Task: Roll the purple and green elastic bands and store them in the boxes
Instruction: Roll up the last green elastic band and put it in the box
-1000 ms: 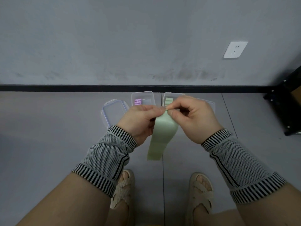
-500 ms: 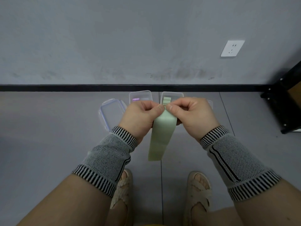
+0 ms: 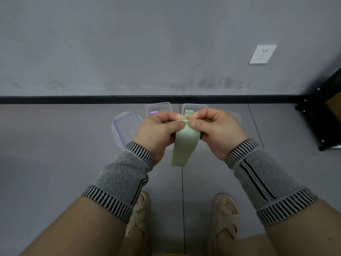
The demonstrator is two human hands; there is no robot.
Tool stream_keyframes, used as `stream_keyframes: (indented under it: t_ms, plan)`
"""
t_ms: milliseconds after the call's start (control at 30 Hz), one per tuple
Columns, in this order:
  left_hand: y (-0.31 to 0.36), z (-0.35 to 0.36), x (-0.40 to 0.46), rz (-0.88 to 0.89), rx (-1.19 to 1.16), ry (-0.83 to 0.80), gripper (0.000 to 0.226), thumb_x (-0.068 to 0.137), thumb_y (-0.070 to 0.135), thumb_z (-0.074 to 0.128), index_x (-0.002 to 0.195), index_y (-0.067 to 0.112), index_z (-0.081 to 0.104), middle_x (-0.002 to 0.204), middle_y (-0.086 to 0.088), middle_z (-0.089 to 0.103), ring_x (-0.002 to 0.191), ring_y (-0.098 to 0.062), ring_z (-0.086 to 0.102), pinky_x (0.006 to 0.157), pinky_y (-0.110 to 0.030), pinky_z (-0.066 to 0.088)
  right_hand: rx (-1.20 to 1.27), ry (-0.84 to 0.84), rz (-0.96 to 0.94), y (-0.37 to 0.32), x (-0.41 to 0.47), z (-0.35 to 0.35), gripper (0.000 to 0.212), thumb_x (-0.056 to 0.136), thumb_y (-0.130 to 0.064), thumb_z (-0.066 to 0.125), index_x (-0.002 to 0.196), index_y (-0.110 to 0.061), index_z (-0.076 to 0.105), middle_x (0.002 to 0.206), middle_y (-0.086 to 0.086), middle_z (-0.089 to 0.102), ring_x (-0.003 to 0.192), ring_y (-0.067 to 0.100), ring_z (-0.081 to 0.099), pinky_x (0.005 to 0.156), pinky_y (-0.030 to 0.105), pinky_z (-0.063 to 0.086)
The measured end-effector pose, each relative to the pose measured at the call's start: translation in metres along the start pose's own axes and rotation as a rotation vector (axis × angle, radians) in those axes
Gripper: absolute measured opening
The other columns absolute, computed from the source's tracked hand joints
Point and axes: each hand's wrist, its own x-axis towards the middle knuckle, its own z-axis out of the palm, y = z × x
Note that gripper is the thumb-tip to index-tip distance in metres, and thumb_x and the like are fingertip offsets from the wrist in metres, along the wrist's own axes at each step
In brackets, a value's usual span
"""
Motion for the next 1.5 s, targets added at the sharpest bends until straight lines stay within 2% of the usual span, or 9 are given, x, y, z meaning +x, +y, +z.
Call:
stream_keyframes:
  t_ms: [267, 633, 733, 833, 933, 1100, 1233, 1367, 1500]
  plan:
    - [0.0018, 0.0035, -0.0028, -0.009, -0.044, -0.001, 0.021, 0.083, -0.013, 0.053, 0.076, 0.005, 0.062, 0.065, -0.004, 0.066, 0.062, -0.016, 0.062, 0.066, -0.029, 0.051, -0.022, -0.047, 0.052, -0.003, 0.0006, -0.0057, 0.015, 0.079, 0.007, 0.064, 0.074, -0.007, 0.061, 0.076, 0.014, 0.064, 0.073, 0.025, 0.063, 0.075, 0.038, 0.055]
    - [-0.0001, 0.0072, -0.001, 0.009, -0.071, 0.022, 0.012, 0.082, -0.001, 0.061, 0.075, 0.007, 0.064, 0.073, -0.009, 0.068, 0.07, -0.021, 0.064, 0.072, -0.033, 0.054, -0.14, 0.059, -0.112, 0.0007, 0.0007, 0.0014, 0.023, 0.073, 0.007, 0.07, 0.066, -0.013, 0.06, 0.08, 0.016, 0.051, 0.076, 0.028, 0.05, 0.08, 0.055, 0.049]
    - [0.0003, 0.0071, 0.0003, 0.014, -0.075, 0.05, 0.015, 0.083, -0.005, 0.059, 0.074, 0.007, 0.063, 0.076, -0.011, 0.067, 0.072, -0.022, 0.063, 0.072, -0.034, 0.054, -0.112, 0.032, -0.099, 0.0013, 0.0009, 0.0019, 0.018, 0.067, -0.003, 0.072, 0.066, -0.018, 0.063, 0.081, 0.016, 0.053, 0.075, 0.026, 0.051, 0.074, 0.043, 0.049]
    - [0.001, 0.0058, -0.0003, 0.048, -0.041, 0.059, 0.017, 0.082, -0.007, 0.059, 0.074, 0.007, 0.062, 0.08, -0.014, 0.066, 0.075, -0.025, 0.062, 0.075, -0.035, 0.052, -0.076, -0.029, -0.061, 0.0007, 0.001, -0.0005, 0.02, 0.078, 0.008, 0.065, 0.078, -0.012, 0.062, 0.078, 0.012, 0.06, 0.074, 0.021, 0.058, 0.074, 0.035, 0.05]
    - [0.0004, 0.004, -0.0005, 0.089, 0.007, 0.089, 0.019, 0.082, -0.008, 0.06, 0.073, 0.009, 0.062, 0.071, -0.008, 0.065, 0.07, -0.021, 0.06, 0.072, -0.033, 0.051, -0.076, -0.048, -0.054, -0.0004, 0.001, -0.003, 0.02, 0.084, 0.006, 0.06, 0.086, -0.013, 0.065, 0.084, 0.011, 0.065, 0.08, 0.023, 0.063, 0.08, 0.041, 0.052]
    - [0.0003, 0.0054, -0.0017, 0.131, 0.024, 0.073, 0.016, 0.081, -0.008, 0.062, 0.075, 0.007, 0.062, 0.074, -0.01, 0.066, 0.067, -0.018, 0.062, 0.066, -0.025, 0.054, -0.322, 0.004, -0.151, 0.0, -0.0023, -0.002, 0.011, 0.087, -0.013, 0.065, 0.081, -0.021, 0.07, 0.079, 0.007, 0.073, 0.075, 0.021, 0.07, 0.072, 0.038, 0.058]
    - [0.0011, 0.0074, -0.0016, 0.106, -0.026, 0.049, 0.015, 0.081, -0.008, 0.062, 0.078, 0.007, 0.062, 0.075, -0.008, 0.066, 0.066, -0.016, 0.064, 0.066, -0.025, 0.056, -0.266, 0.058, -0.169, -0.0003, -0.0026, -0.0018, 0.014, 0.083, -0.007, 0.069, 0.075, -0.019, 0.07, 0.075, 0.007, 0.072, 0.072, 0.019, 0.069, 0.071, 0.035, 0.057]
    - [-0.001, 0.0063, 0.0012, 0.009, -0.018, 0.069, 0.008, 0.081, -0.001, 0.065, 0.083, 0.007, 0.063, 0.07, -0.005, 0.069, 0.066, -0.015, 0.066, 0.068, -0.025, 0.056, -0.212, 0.053, -0.165, -0.0005, -0.0019, -0.0026, 0.015, 0.082, 0.0, 0.067, 0.077, -0.014, 0.067, 0.08, 0.023, 0.065, 0.073, 0.028, 0.062, 0.075, 0.041, 0.054]
    - [-0.0014, 0.0036, 0.0019, -0.034, 0.053, 0.057, 0.007, 0.082, 0.003, 0.066, 0.082, 0.009, 0.063, 0.074, -0.006, 0.067, 0.069, -0.017, 0.063, 0.07, -0.029, 0.052, -0.192, 0.035, -0.169, -0.0003, -0.0011, -0.0036, 0.02, 0.081, 0.003, 0.066, 0.076, -0.017, 0.067, 0.079, 0.02, 0.06, 0.074, 0.028, 0.057, 0.076, 0.042, 0.051]
